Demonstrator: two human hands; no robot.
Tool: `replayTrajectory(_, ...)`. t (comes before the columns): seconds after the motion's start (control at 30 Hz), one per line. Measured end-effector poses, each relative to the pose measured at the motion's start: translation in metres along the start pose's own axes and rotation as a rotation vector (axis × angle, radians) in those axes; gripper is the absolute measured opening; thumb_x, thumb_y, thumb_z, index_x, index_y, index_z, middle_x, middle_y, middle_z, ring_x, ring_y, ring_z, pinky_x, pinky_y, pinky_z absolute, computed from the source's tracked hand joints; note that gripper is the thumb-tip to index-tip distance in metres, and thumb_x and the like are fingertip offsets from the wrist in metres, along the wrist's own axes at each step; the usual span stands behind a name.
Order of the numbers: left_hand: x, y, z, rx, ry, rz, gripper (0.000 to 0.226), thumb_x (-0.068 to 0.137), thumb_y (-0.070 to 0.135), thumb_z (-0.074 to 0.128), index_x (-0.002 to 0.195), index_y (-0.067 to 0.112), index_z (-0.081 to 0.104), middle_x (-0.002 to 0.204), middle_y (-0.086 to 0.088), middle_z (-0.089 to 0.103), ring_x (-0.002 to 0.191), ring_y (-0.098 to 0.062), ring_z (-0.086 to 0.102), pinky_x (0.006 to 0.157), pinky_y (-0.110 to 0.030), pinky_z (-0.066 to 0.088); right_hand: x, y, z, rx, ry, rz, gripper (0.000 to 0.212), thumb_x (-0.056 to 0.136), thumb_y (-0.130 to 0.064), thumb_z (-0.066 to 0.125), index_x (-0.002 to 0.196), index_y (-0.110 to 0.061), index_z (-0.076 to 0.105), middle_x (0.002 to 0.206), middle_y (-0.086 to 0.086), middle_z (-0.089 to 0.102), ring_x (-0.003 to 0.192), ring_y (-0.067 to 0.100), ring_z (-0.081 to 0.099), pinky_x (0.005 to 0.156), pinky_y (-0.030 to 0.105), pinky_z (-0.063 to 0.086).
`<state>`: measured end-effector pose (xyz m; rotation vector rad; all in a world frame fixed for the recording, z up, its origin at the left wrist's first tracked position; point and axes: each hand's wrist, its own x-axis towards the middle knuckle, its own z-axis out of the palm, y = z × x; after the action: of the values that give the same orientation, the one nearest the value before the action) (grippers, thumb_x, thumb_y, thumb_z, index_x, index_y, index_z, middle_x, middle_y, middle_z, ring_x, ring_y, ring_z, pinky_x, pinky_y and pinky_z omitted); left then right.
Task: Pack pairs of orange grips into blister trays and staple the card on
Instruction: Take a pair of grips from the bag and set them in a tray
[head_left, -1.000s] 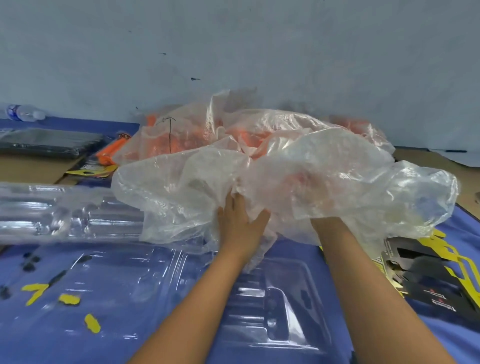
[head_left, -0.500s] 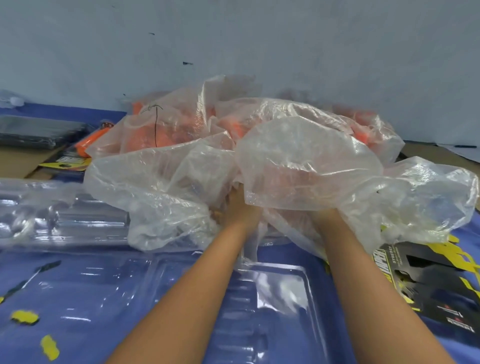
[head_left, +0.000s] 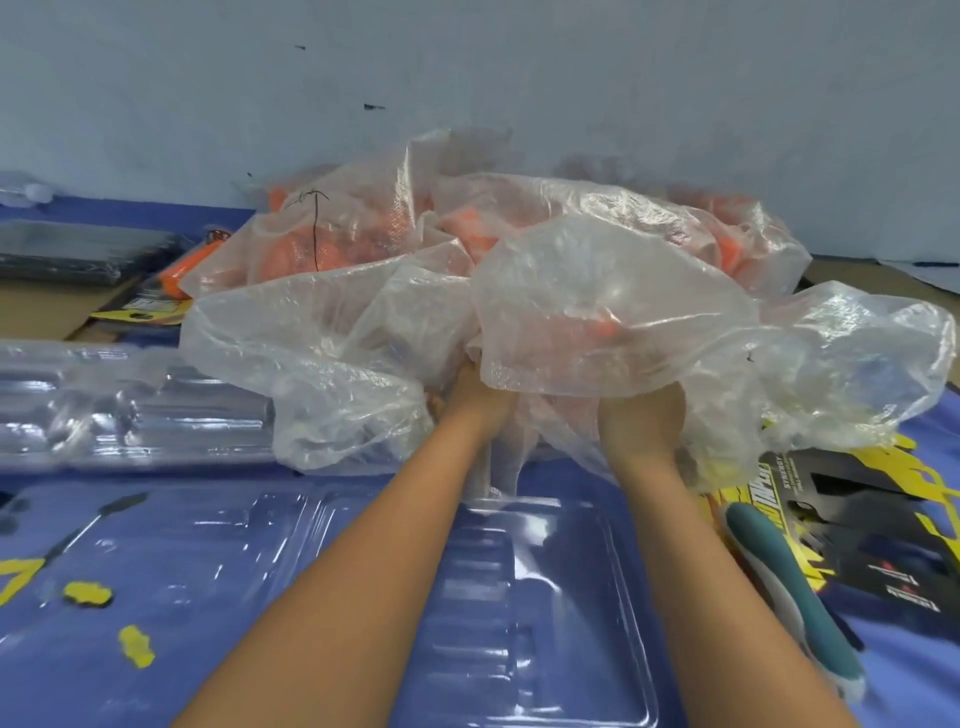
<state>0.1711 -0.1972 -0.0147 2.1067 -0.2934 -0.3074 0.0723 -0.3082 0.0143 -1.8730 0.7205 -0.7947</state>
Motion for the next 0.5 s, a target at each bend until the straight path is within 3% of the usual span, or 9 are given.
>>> replayTrajectory(0.1, -0.014, 0.012, -0.014, -0.104, 0.021, 0.062, 0.053, 0.092, 0.046, 0.055, 0.137, 0.019, 0.045, 0.139, -0.004, 0.050, 0.121, -0.027, 0.052, 0.104, -0.046, 0.043, -0.025, -0.002, -0.018, 0.010, 0.155, -0.104, 0.008, 0.095, -0.037, 0.052, 0.091, -0.032, 0.057, 0.071, -0.017, 0.058, 0.069, -0.001, 0.052, 0.056, 0.007, 0.030)
replayTrajectory(0.2, -0.032, 0.016, -0.025, 0.103, 0.014, 0.121, 0.059, 0.088, 0.061, 0.053, 0.136, 0.027, 0.048, 0.135, 0.001, 0.055, 0.119, -0.027, 0.054, 0.100, -0.046, 0.045, -0.054, -0.004, -0.034, -0.043, 0.243, -0.213, 0.009, 0.088, -0.042, 0.046, 0.091, -0.034, 0.050, 0.065, -0.014, 0.057, 0.064, 0.003, 0.052, 0.051, 0.016, 0.029)
replayTrajectory(0.3, -0.058, 0.017, -0.032, 0.273, 0.086, 0.183, 0.049, 0.092, 0.048, 0.051, 0.131, 0.020, 0.052, 0.130, -0.006, 0.056, 0.116, -0.029, 0.054, 0.099, -0.041, 0.045, -0.086, -0.006, -0.038, -0.065, 0.330, -0.326, 0.028, 0.080, -0.045, 0.050, 0.103, -0.029, 0.047, 0.064, -0.007, 0.055, 0.058, 0.018, 0.050, 0.055, 0.032, 0.027)
replayTrajectory(0.4, -0.095, 0.013, -0.037, 0.372, 0.112, 0.262, 0.047, 0.093, 0.041, 0.051, 0.135, 0.020, 0.050, 0.134, -0.008, 0.046, 0.119, -0.030, 0.049, 0.097, -0.037, 0.043, -0.109, -0.009, -0.041, -0.017, 0.430, -0.423, 0.029, 0.077, -0.037, 0.058, 0.095, -0.014, 0.056, 0.066, 0.001, 0.060, 0.060, 0.023, 0.051, 0.059, 0.028, 0.034)
replayTrajectory(0.5, -0.135, -0.001, -0.052, 0.440, 0.105, 0.352, 0.051, 0.091, 0.039, 0.055, 0.140, 0.026, 0.047, 0.139, -0.004, 0.042, 0.121, -0.026, 0.048, 0.093, -0.034, 0.043, -0.124, -0.010, -0.044, 0.117, 0.485, -0.376, 0.015, 0.079, -0.026, 0.063, 0.087, -0.016, 0.056, 0.066, -0.001, 0.057, 0.059, 0.011, 0.048, 0.061, 0.017, 0.036)
